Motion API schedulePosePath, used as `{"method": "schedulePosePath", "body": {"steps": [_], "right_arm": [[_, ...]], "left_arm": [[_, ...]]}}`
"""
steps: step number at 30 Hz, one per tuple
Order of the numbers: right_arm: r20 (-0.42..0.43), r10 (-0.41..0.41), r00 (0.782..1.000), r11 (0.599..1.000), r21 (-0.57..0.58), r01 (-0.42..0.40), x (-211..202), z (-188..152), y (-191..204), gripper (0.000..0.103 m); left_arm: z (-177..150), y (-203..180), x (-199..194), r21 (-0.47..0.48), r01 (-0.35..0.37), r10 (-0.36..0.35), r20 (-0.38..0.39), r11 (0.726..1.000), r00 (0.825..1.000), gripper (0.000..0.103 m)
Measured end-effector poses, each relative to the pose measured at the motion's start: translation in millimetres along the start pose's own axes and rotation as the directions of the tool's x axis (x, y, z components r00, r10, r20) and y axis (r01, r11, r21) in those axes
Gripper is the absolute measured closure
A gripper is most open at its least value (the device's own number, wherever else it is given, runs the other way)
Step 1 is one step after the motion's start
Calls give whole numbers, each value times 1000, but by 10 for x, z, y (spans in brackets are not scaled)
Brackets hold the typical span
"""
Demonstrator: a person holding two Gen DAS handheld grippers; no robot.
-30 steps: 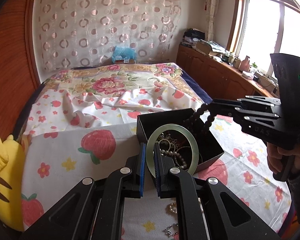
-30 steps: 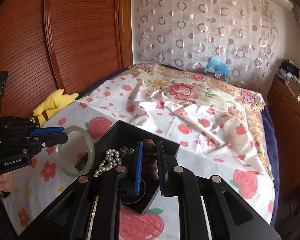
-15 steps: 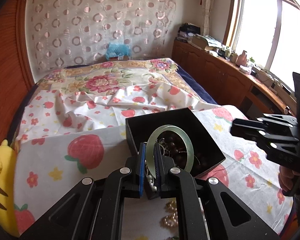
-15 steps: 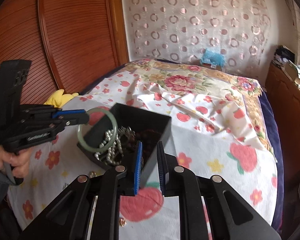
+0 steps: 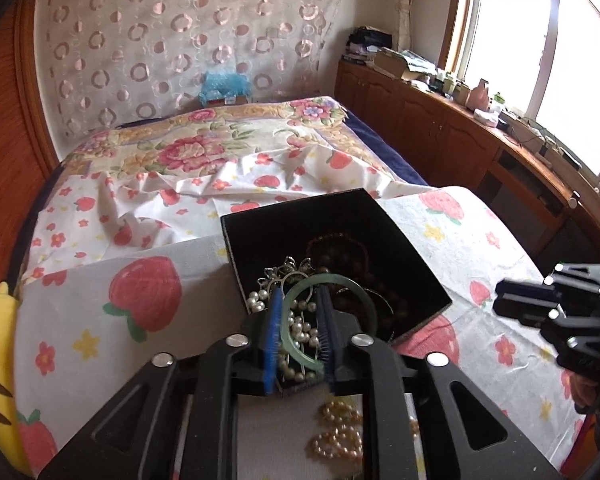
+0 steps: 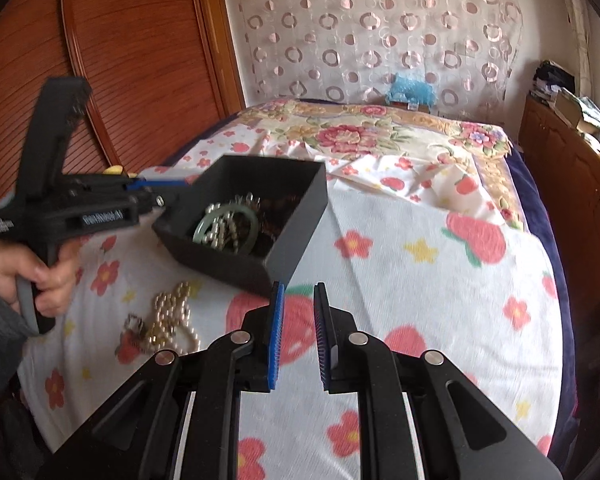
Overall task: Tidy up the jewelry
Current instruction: 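Withdraw both tools from the box toward the remaining jewelry, then grasp the green-pendant silver chain with the left tool while the right tool grasps the gold flower charm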
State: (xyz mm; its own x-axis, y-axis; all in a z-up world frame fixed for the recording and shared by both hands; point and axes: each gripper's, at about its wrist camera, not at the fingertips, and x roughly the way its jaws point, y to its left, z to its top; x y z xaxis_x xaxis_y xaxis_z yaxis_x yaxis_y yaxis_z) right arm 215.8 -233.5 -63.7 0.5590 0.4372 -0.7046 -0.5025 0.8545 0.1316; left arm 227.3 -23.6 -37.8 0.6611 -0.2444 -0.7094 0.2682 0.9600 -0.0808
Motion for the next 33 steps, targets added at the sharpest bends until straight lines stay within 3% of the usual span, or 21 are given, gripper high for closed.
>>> {"method": "schedulePosePath", "body": {"steps": [6,9,15,28,33], "right_arm": [[-25,3,1000,1000,-7,-3,30,-152,91,86],[-29,13,999,1000,-2,-13,46,-193,117,74],[-47,21,999,1000,-16,-22,92,-239,174,74],[-114,44,993,995,-84,-54,271,-365,421,74],[-147,17,989,991,-131,-36,365,-375,513,74]], "left_arm": [[-123,-30,-291,-5,3,-3,30,1000,1000,81],[-179,-2,-391,-8,4,-4,32,1000,999,75],[-330,54,-517,-2,-18,18,23,1000,1000,75],[-806,262,-405,-64,-26,20,-89,998,996,74],[-893,237,-367,-63,-16,9,-111,998,994,74]]}}
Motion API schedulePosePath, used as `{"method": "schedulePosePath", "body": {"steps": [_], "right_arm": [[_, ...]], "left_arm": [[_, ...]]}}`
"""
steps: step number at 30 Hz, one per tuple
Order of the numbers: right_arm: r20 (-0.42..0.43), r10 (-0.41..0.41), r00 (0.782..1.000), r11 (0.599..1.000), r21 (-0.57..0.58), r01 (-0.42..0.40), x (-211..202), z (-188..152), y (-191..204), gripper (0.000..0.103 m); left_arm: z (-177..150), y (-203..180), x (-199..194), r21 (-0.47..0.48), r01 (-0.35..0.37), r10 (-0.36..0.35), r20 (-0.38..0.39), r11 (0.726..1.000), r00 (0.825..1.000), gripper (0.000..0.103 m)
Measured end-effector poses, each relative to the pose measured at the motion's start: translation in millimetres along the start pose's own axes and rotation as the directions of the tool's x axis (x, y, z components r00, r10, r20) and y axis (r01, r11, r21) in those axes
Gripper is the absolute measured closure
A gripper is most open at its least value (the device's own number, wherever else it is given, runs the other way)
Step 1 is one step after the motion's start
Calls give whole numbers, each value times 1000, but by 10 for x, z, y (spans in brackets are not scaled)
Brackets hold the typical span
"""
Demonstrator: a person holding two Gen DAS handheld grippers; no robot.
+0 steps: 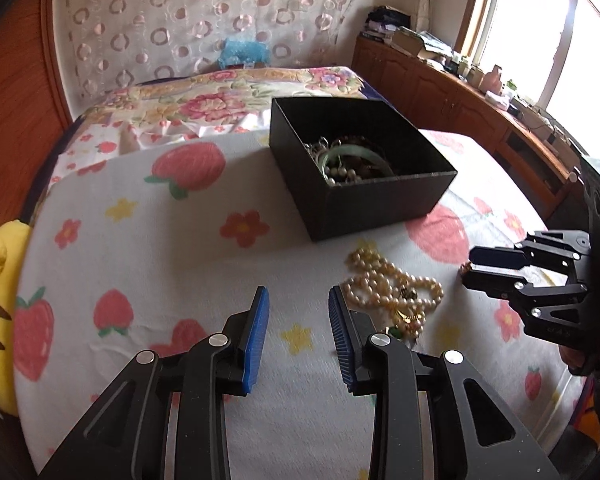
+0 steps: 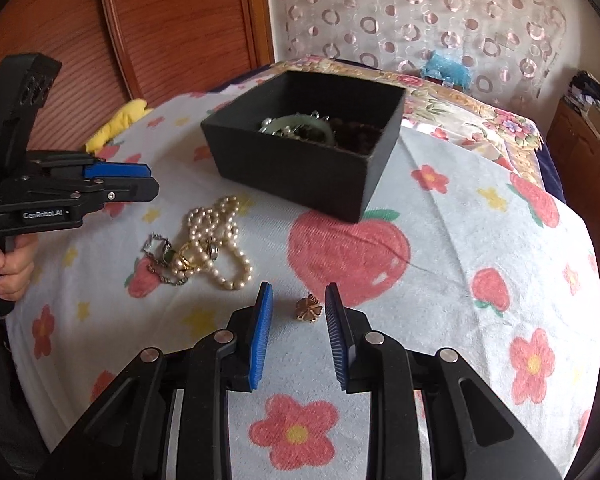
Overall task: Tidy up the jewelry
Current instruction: 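Grasp the green-pendant silver chain with the left tool while the right tool grasps the gold flower charm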
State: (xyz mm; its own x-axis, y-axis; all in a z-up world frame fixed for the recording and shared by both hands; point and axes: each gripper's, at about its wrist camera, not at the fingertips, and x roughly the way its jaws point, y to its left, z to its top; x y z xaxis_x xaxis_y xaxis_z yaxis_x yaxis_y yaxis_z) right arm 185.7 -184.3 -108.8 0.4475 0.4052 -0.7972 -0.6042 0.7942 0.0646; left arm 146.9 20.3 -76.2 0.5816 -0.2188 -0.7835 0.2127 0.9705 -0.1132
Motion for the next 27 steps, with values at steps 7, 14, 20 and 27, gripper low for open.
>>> {"method": "schedulePosePath", "body": {"steps": [7,14,20,27], "right_arm": [[-16,-36,999,999,-30,35,48,-18,47,75],[-7,-45,999,999,-29,45,35,-29,24,86],[-3,-41,999,999,-20,41,23,-38,10,86],[3,-44,999,999,-12,44,1,-54,6,86]], "left_arm": [[-110,-82,2,20,24,-23,-37,1000,999,73],[-146,-191,22,34,45,-43,-56,998,997,73],[-158,-308,99,69,26,-21,-68,997,997,73],[-173,-361,106,107,-39,44,-48,994,998,94]]}}
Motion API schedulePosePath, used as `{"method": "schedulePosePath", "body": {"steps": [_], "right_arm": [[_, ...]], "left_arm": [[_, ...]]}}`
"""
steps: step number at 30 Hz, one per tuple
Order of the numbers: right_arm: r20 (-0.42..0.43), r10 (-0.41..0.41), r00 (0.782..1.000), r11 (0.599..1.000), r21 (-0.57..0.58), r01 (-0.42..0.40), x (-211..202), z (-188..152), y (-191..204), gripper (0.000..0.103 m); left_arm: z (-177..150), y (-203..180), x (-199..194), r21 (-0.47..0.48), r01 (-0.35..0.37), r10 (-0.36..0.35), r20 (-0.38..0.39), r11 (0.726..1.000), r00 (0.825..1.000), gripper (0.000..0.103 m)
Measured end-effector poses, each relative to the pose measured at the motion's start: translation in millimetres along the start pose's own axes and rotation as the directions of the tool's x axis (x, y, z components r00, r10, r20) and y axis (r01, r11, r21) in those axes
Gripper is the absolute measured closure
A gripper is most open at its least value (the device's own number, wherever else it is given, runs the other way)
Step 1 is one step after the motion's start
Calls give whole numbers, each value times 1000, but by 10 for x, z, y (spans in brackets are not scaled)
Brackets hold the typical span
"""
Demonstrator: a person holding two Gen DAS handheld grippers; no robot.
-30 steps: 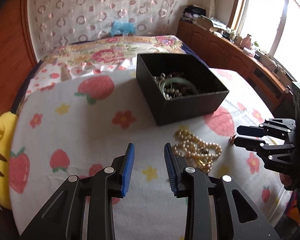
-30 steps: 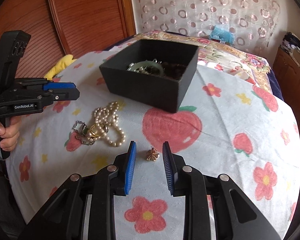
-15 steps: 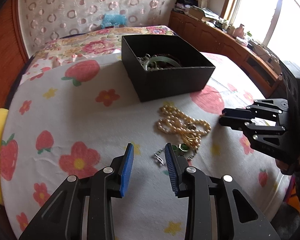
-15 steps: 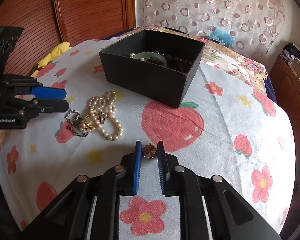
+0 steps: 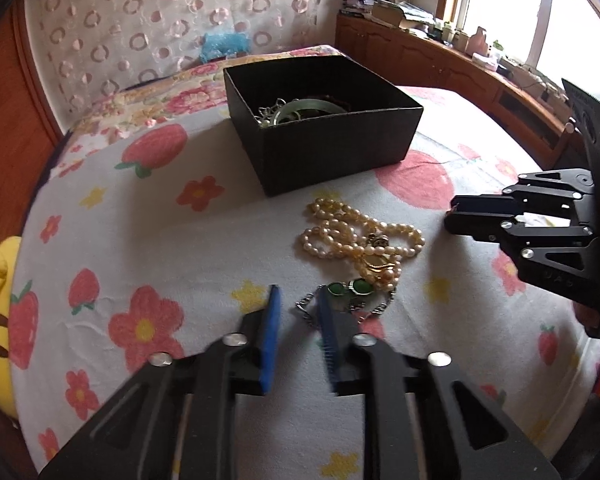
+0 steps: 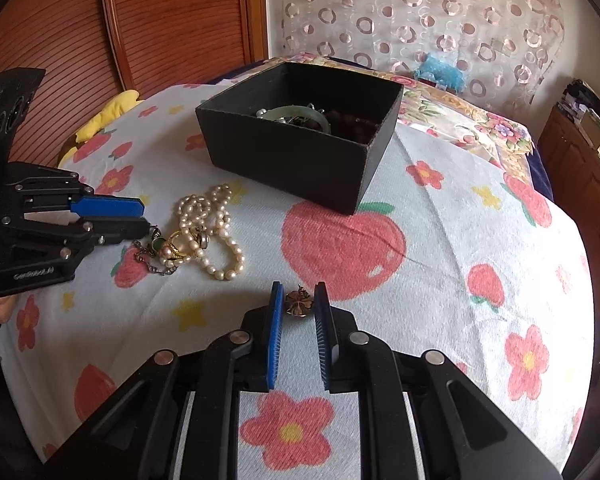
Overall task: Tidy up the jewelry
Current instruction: 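Grasp the green-pendant silver chain with the left tool while the right tool grasps the gold flower charm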
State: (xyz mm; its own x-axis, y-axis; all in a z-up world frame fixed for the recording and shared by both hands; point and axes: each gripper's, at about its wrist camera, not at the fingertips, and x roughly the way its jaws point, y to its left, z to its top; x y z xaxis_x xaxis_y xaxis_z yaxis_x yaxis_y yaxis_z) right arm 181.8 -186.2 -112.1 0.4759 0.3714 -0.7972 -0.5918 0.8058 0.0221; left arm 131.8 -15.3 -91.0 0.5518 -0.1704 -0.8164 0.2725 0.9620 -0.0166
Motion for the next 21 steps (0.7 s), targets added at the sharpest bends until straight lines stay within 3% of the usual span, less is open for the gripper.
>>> {"method": "schedulePosePath", "body": {"steps": [2,6,21], "right_arm": [[2,-2,1000,1000,0,2,-6,-7,8,86],[4,-5,1000,1000,-1,5,-24,-21,19,86],[35,-3,999,1000,1,3,-150,-26,71,86]], "left_arm": [[-8,36,-5,-12,10,-10,2,1000,1000,101],[-25,52,-53,-20,32,-32,4,999,999,102],[233,81,-913,-26,90,-82,209,996,974,102]]}}
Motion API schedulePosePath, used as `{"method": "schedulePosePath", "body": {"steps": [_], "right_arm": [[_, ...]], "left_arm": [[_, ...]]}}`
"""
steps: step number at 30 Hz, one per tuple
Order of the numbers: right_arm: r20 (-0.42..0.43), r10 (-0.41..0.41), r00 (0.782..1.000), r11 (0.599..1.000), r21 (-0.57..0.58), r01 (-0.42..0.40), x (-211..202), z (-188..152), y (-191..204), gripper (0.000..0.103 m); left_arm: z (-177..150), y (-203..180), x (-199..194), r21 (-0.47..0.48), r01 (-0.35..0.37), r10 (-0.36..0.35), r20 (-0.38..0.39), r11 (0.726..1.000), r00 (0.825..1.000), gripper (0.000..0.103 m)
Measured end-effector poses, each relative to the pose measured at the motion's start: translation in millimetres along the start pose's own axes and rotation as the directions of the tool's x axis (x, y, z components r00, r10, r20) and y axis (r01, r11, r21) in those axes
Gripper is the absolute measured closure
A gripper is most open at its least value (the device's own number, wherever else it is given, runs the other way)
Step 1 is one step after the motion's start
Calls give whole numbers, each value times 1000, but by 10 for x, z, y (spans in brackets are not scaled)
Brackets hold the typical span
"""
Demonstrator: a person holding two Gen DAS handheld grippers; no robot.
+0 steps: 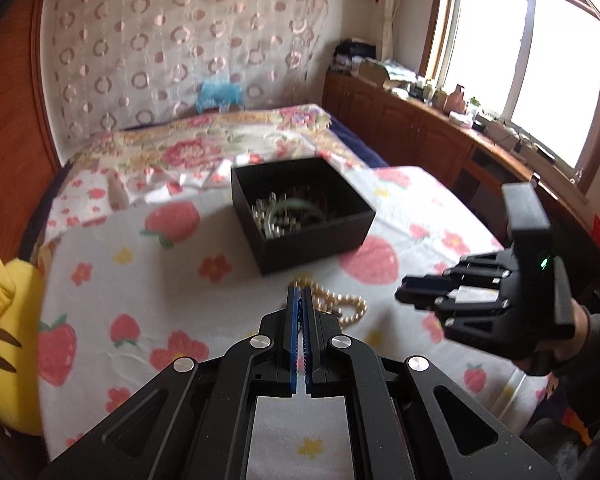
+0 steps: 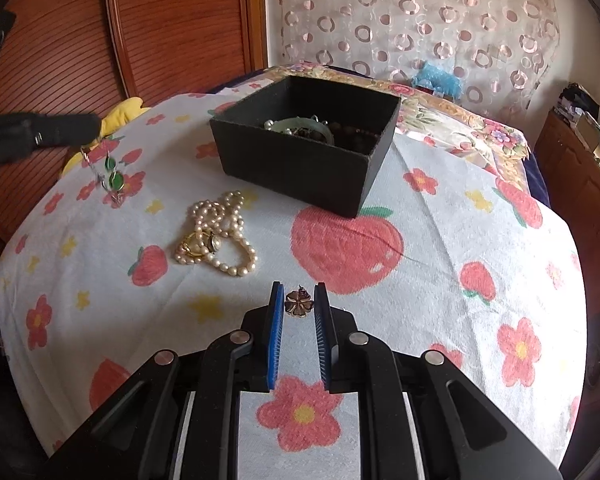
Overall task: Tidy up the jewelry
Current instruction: 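Grasp the green-pendant silver chain with the left tool while the right tool grasps the gold flower charm, then carry the chain and charm over the black box and open both tools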
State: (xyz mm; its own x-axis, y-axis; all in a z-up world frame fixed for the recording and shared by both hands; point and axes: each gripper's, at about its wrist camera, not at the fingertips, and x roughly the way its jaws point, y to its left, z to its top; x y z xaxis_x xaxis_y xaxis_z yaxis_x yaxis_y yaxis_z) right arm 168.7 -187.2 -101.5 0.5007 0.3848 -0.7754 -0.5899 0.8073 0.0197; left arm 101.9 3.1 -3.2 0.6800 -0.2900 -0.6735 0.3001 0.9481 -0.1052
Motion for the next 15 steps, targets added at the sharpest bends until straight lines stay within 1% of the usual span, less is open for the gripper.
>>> {"method": "schedulePosePath", "body": {"steps": [6,15], "right_arm": [[24,8,1000,1000,-13,-7,-92,75,25,86],[85,16,996,999,-38,-13,-286,327,-2,86]], "left_arm": [[145,-2,-65,10,-29,28,42,1000,999,102],[321,15,31,28,-50,48,68,998,997,102]]}}
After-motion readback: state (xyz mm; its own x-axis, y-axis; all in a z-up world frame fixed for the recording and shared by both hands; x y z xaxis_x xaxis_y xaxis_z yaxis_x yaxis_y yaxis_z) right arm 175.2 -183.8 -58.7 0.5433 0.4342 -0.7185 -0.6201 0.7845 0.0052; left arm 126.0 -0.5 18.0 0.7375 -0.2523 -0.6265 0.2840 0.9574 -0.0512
